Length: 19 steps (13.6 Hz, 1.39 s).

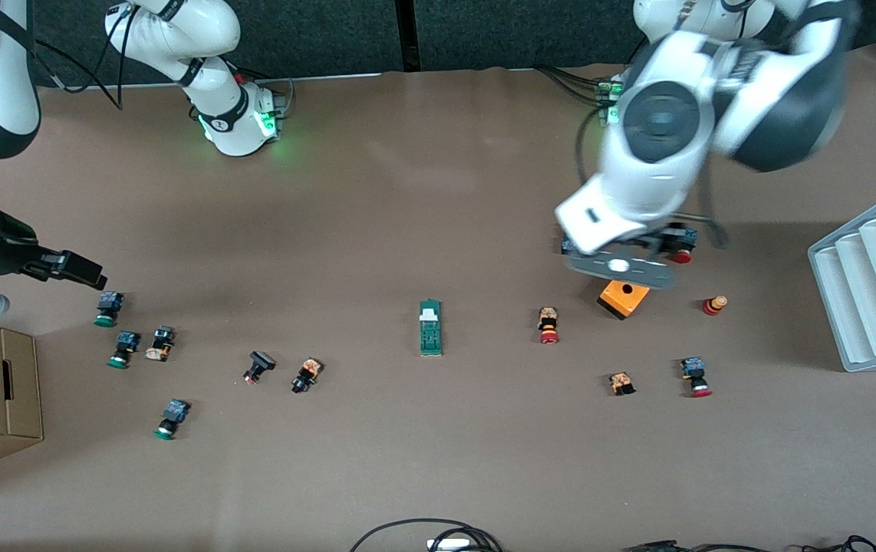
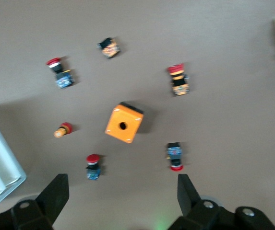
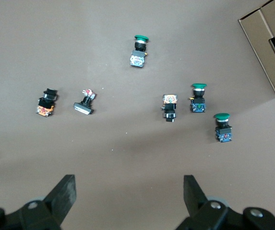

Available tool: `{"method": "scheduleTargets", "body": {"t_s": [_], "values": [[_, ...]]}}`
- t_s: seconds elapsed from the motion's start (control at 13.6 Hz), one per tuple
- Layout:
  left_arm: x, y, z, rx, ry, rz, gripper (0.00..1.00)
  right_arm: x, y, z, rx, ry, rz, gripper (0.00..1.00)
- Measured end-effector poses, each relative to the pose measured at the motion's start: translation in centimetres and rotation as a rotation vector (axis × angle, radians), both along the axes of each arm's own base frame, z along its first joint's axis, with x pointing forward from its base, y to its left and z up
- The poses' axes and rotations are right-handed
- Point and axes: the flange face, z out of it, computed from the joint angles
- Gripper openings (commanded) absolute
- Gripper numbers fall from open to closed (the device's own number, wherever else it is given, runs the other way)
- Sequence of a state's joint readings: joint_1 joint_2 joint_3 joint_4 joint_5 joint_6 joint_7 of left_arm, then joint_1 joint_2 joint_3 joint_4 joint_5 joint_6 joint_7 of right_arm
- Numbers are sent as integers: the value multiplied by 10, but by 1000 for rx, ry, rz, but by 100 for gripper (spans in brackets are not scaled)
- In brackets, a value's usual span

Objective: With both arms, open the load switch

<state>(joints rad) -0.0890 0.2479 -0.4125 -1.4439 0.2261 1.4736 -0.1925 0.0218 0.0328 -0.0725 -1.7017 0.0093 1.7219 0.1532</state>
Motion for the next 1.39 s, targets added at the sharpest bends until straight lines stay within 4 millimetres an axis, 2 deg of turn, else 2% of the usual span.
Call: {"method": "scheduleTargets", "body": {"t_s": [0.15, 0.29, 0.44, 0.51, 0.66, 0.73, 0.88, 0.95, 1.17, 1.25, 1.39], "values": [[6, 37, 5, 7, -2, 47, 100, 3, 1, -3, -2, -6, 20, 100], [8, 61, 9, 13, -5, 85, 100, 9, 3, -8, -3, -20, 35, 100], [11, 77, 11, -8, -1, 119, 100, 18, 13, -19, -5, -30, 59, 100], [12, 83, 10, -25, 5, 134, 100, 20, 26, -23, -5, -30, 80, 100], [16, 92, 9, -52, 8, 156, 100, 20, 51, -21, -4, -35, 118, 100], [17, 95, 10, -61, 5, 156, 100, 19, 57, -17, -4, -38, 126, 100], [19, 111, 11, -96, -8, 145, 100, 17, 58, -11, -4, -47, 129, 100], [19, 126, 10, -118, -29, 141, 100, 16, 58, -9, -3, -48, 130, 100], [14, 191, 14, -131, -114, 192, 100, 14, 57, -7, -3, -38, 131, 100], [10, 205, 18, -131, -129, 209, 100, 13, 57, -6, -3, -39, 130, 100], [5, 211, 29, -135, -160, 224, 100, 12, 54, -4, -3, -43, 126, 100]]}}
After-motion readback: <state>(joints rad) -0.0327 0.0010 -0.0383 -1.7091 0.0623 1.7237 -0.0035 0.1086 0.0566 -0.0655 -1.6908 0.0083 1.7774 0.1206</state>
